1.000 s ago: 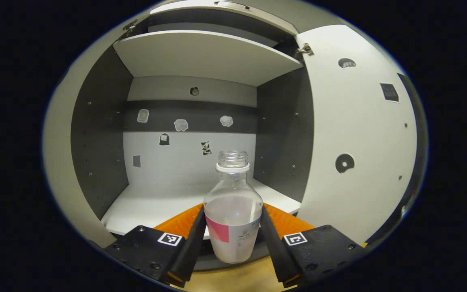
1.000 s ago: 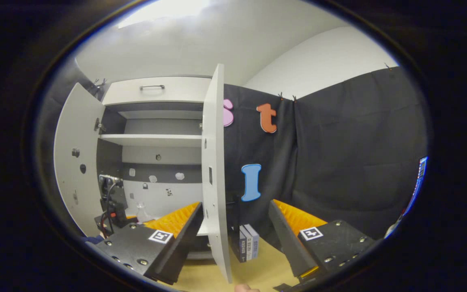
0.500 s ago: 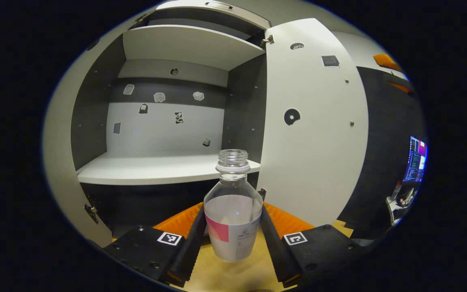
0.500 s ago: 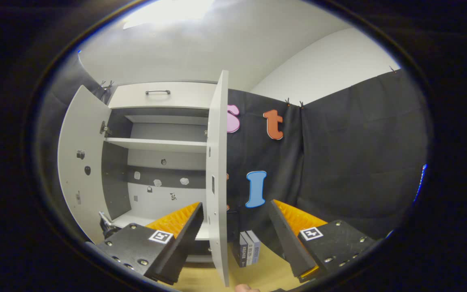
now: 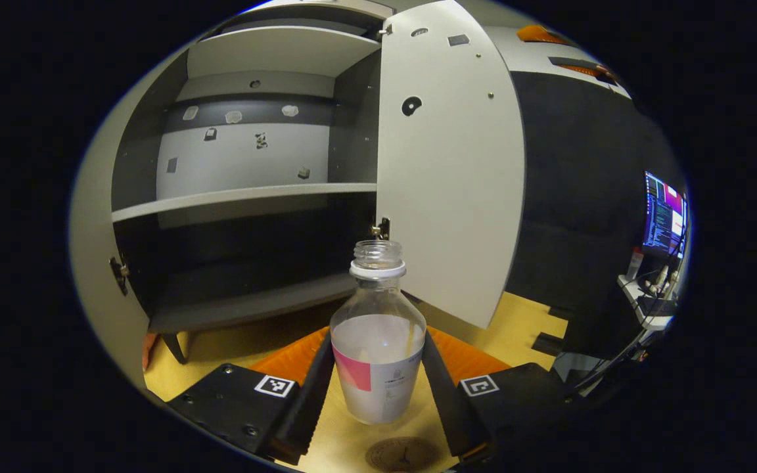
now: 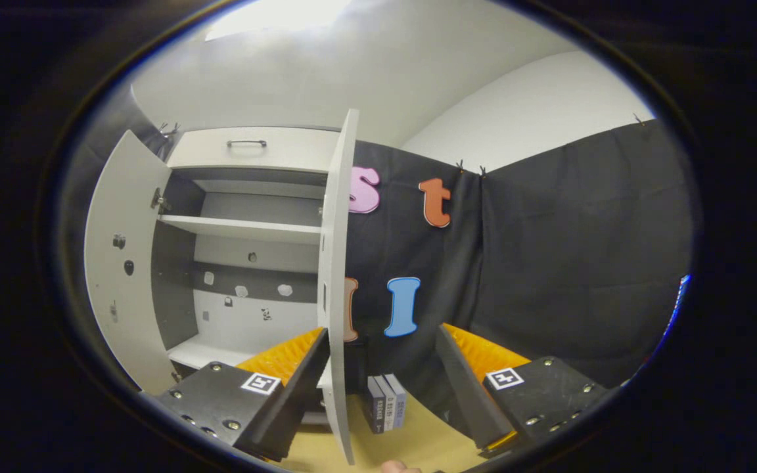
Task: Grasp the bottle in the cabinet with the left hand and place it on the coaster, then close the right door with the right hand and the left door with the left hand.
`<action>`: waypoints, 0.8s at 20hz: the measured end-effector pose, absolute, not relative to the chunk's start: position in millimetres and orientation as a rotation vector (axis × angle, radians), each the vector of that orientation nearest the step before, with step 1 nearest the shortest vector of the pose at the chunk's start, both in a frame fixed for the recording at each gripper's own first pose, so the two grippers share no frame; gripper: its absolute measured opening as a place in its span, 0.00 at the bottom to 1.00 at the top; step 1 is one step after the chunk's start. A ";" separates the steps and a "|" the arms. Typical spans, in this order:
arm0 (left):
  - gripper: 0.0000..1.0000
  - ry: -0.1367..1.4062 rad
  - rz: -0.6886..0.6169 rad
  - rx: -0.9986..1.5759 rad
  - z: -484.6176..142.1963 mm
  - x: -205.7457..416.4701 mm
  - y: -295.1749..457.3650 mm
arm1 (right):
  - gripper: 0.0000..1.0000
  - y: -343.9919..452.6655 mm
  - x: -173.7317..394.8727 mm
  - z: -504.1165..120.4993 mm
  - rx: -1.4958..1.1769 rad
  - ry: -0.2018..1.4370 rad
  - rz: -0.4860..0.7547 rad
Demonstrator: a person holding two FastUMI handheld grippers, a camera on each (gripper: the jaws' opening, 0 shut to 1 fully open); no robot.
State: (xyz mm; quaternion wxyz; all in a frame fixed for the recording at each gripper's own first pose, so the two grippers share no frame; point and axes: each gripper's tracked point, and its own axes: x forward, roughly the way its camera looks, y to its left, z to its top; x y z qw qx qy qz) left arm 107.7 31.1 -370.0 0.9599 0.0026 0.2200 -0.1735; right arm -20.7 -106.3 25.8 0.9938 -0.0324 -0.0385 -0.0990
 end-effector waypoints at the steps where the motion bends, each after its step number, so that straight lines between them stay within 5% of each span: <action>1: 0.77 0.466 -0.353 -0.011 -375.2 101.2 29.2 | 0.98 -107.9 -20.2 24.9 -0.069 -0.076 -0.202; 16: 0.78 0.639 -0.300 -0.066 -426.5 50.2 31.7 | 0.98 -103.7 -7.2 12.6 -0.099 -0.051 -0.179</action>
